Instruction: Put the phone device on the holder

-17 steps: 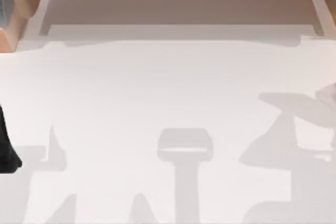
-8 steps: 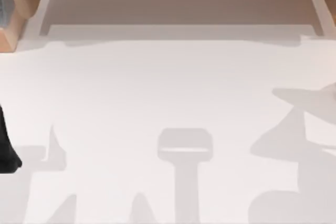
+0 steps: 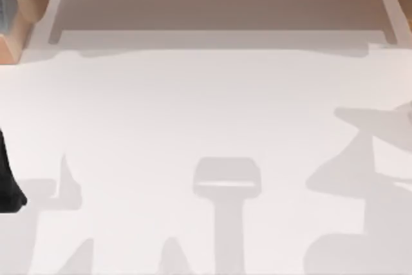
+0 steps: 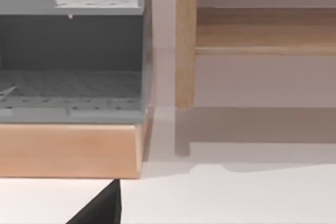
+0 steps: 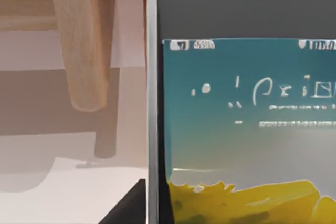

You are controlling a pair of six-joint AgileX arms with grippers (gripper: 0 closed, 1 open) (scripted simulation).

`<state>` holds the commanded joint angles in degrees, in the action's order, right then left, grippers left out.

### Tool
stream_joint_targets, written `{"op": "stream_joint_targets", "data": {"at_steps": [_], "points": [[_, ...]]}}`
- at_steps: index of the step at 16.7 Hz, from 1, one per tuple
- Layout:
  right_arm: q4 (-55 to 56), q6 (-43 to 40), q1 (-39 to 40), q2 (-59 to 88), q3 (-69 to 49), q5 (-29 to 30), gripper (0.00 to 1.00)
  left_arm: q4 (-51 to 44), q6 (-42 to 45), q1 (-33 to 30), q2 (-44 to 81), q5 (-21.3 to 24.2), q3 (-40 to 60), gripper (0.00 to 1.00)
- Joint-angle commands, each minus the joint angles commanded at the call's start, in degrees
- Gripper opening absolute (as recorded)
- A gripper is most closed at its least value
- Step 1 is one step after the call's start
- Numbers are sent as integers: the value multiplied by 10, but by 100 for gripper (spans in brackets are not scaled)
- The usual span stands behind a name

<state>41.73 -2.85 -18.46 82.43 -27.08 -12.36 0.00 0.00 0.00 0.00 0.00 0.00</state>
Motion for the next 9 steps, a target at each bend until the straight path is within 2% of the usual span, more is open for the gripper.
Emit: {"op": "stream_joint_targets", "data": {"at_steps": [3,9], "points": [[0,0,0,0,0,0,98,0,0,0,0,0,0,100],[0,0,0,0,0,0,100,0,0,0,0,0,0,100]]}}
